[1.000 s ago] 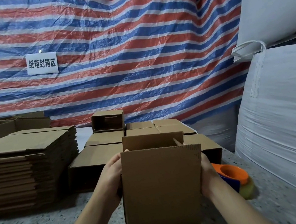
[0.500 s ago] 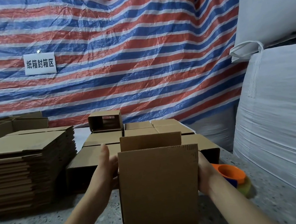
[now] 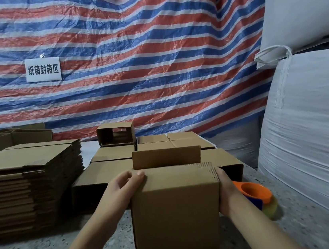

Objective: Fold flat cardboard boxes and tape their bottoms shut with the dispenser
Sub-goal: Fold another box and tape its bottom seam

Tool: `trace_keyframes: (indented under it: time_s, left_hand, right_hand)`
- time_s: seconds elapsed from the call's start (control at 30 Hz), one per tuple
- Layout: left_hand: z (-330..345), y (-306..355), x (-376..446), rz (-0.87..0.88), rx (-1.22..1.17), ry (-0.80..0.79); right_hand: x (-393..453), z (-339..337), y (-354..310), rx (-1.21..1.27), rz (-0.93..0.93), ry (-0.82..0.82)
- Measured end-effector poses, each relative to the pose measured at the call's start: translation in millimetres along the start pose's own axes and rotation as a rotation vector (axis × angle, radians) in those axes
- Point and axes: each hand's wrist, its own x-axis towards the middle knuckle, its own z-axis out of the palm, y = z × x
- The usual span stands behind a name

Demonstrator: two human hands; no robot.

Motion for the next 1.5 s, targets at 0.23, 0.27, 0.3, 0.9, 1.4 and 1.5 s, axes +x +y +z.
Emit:
trace_keyframes:
  time_s: [0.23, 0.27, 0.3, 0.9, 1.4, 1.5]
  left_hand:
    - [8, -3, 5, -0.022, -0.017, 0.056]
    - [9, -3, 5, -0.026, -0.031, 0.069]
    - [9, -2, 5, -0.032, -0.046, 0.088]
    - [6, -6, 0, 0.232, 0.075, 0.204]
    - [47, 56, 9, 0.286, 1.121, -0.22]
    - [61, 51, 14, 0.268, 1.186, -0.375]
  right_hand:
    - [-6, 1, 4, 0.077, -0.047, -0.06]
    - [-7, 0, 4, 0.052, -0.066, -0.068]
    - [-8, -1, 5, 0.032, -0.074, -0.081]
    - [-8, -12, -12, -0.074, -0.266, -0.11]
    - [-17, -2, -16, -0.14, -0.221, -0.071]
    - [-19, -3, -18, -0.169, -0.185, -0.084]
